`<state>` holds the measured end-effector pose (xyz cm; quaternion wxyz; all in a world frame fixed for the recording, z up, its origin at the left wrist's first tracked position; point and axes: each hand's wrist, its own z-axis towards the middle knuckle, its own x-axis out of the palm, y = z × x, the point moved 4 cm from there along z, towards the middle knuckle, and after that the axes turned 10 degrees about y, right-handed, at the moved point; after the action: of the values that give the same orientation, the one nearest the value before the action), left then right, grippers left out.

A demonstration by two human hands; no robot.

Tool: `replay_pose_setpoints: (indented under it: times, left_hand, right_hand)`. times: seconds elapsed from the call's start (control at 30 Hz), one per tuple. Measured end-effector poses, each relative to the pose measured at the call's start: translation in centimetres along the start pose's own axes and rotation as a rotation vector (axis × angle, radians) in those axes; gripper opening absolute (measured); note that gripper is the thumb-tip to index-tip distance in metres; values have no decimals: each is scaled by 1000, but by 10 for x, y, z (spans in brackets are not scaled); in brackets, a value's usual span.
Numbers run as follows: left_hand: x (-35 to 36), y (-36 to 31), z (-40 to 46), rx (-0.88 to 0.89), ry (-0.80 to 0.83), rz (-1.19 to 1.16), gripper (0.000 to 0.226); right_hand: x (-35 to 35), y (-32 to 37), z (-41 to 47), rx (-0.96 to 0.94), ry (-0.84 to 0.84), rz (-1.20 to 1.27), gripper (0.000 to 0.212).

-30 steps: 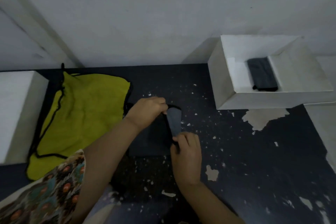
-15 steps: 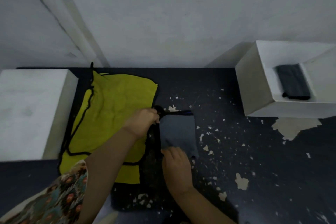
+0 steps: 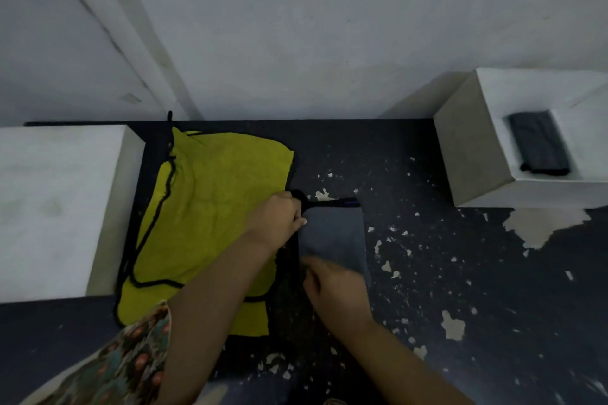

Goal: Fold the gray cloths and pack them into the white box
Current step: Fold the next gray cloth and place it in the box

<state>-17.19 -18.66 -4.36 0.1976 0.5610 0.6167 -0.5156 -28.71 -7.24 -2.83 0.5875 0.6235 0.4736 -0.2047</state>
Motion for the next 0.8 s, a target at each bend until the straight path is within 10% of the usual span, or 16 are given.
replay_pose_setpoints:
  times: [0.27,0.6,0.8]
  left_hand:
    - [8,-1,3,-86,-43,-93,30]
    - [5,-11,8,-106,123,-33,26]
    - [-1,-12,-12,16,-50,-25,25]
  right_hand:
    - [-53,-38,64,145,-179,-30,31]
    - [-60,-68,104,280,235,-172,39]
    - [-70,-61,85,202,177,-178,33]
